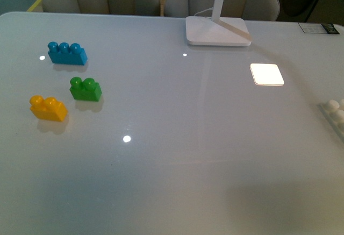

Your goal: Insert yellow block into base center

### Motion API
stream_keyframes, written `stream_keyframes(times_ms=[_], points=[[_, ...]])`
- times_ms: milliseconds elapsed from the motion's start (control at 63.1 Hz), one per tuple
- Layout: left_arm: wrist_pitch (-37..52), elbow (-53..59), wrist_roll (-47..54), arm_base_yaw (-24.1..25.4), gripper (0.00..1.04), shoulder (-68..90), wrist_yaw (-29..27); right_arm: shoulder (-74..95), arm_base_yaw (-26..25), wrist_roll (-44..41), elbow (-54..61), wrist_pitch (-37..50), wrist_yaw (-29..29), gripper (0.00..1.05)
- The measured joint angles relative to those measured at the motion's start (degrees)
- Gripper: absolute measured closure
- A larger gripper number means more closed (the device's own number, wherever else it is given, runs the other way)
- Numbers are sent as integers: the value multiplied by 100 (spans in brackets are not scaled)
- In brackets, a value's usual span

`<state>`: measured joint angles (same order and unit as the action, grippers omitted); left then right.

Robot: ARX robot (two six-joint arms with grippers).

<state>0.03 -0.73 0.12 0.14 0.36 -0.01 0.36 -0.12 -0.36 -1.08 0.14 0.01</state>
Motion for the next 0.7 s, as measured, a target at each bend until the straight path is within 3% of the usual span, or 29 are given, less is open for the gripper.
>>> stream_keyframes(times_ms=[697], points=[[0, 0, 0, 0, 7, 0, 0, 0, 0, 0, 0, 0, 0, 9]])
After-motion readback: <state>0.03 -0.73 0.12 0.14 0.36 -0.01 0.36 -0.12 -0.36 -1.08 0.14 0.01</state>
